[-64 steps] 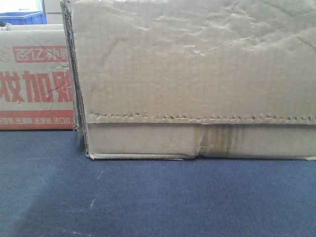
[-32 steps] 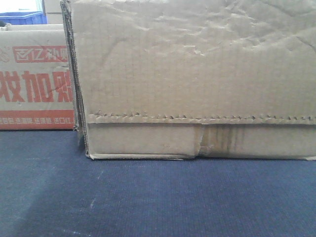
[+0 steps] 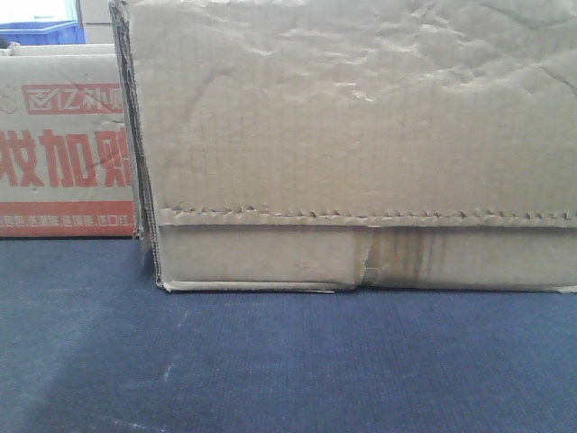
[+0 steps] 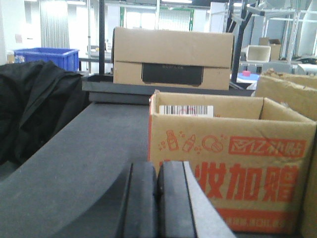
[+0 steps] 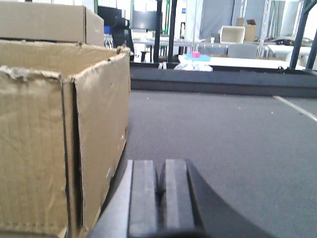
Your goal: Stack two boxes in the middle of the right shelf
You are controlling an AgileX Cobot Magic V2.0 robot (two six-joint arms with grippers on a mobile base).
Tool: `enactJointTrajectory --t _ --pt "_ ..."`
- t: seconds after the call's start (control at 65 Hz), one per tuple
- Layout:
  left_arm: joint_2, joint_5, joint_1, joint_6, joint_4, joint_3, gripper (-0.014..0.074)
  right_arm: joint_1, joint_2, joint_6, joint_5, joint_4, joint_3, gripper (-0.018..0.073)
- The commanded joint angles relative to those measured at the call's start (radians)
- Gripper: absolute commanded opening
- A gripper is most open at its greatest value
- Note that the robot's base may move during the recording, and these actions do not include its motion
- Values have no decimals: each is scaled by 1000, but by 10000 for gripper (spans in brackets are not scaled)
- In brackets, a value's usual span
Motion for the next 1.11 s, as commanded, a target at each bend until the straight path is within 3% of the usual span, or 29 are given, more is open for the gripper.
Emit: enactJointTrajectory --t 0.0,0.077,0.262,0.431,0.508,0.646,0.754,0.877,0.985,1.092 --pt "-3 -72 2 1 -4 -1 -111 0 -4 -2 -57 -9 0 -155" --pt "-3 -107 2 1 -4 -1 -111 0 -4 -2 -101 -9 0 -155" --pt "-3 -16 2 1 -4 -138 -111 0 -4 -2 -128 29 -71 -155" --pt "65 233 2 1 22 -418 -105 0 1 -2 46 29 -310 -155" --pt "137 353 2 1 50 -542 -43 0 63 -2 142 29 -436 -126" --pt "287 450 2 1 88 -713 173 0 236 -2 264 29 -601 62" --pt "418 491 2 1 91 -812 372 0 381 -2 282 29 -692 316" --pt "526 504 -9 1 79 -851 503 0 511 -2 274 29 -740 570" --pt "587 524 -46 -4 73 -861 573 0 588 -2 235 29 -743 570" --pt "658 607 -57 -9 65 -908 568 0 614 -2 242 29 -743 570"
